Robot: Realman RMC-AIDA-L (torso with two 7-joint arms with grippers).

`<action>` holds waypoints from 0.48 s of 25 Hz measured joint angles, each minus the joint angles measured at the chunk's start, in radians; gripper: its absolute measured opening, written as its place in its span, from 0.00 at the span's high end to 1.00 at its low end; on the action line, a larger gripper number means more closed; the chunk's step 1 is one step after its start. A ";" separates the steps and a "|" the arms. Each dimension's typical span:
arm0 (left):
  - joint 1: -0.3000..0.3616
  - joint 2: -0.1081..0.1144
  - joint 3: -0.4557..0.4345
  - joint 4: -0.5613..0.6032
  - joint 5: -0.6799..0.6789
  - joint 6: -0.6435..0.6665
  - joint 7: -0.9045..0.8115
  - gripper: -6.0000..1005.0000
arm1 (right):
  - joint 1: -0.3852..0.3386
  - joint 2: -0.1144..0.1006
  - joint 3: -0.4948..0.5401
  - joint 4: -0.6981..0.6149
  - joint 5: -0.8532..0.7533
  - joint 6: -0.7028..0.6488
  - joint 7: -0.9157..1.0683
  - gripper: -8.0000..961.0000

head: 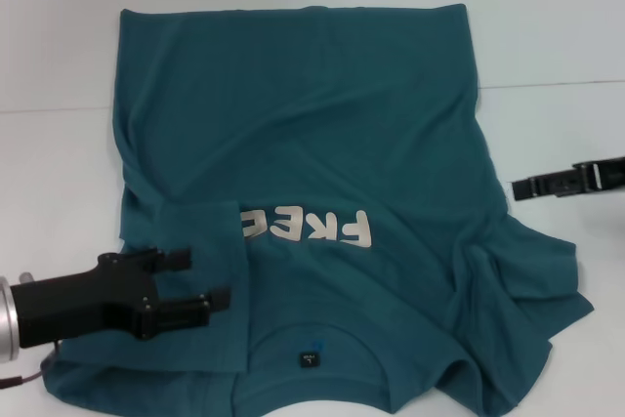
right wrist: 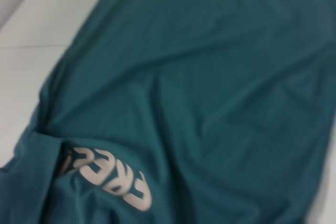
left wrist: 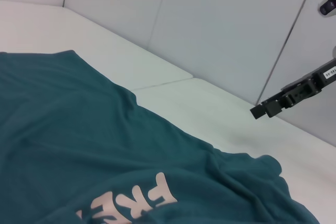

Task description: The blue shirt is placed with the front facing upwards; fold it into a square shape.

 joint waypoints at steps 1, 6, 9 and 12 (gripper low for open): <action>0.000 0.000 0.000 -0.005 0.000 0.000 0.005 0.14 | 0.000 -0.001 0.008 0.000 -0.011 -0.007 0.007 0.05; 0.000 0.000 0.000 -0.021 0.000 0.001 0.017 0.14 | -0.011 -0.002 0.047 0.006 -0.095 -0.029 0.029 0.05; 0.000 0.000 0.000 -0.027 0.000 0.004 0.027 0.14 | -0.026 -0.003 0.058 0.015 -0.124 -0.034 0.032 0.05; 0.000 0.000 0.000 -0.030 -0.001 0.005 0.029 0.14 | -0.042 -0.004 0.066 0.027 -0.129 -0.033 0.033 0.05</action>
